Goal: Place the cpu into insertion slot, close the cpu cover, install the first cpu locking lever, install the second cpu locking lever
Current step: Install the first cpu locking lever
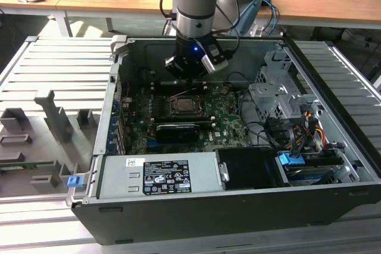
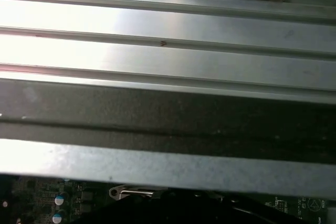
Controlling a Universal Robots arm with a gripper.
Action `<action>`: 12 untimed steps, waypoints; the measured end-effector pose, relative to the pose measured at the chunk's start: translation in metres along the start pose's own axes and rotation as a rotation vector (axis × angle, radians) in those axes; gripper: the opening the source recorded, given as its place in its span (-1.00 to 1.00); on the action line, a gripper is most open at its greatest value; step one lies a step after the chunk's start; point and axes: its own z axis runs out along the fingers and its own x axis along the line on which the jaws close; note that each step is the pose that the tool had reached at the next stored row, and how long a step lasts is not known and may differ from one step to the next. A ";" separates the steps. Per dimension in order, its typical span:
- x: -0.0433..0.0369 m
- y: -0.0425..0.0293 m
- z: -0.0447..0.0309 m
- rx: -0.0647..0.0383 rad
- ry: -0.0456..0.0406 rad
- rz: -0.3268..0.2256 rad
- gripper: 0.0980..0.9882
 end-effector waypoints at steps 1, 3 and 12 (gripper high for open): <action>-0.0004 -0.0001 0.0004 0.000 -0.0001 0.000 -0.98; -0.0010 -0.0002 0.0011 0.000 0.0003 -0.002 -0.98; -0.0056 -0.0013 0.0103 0.000 0.0006 -0.005 -0.98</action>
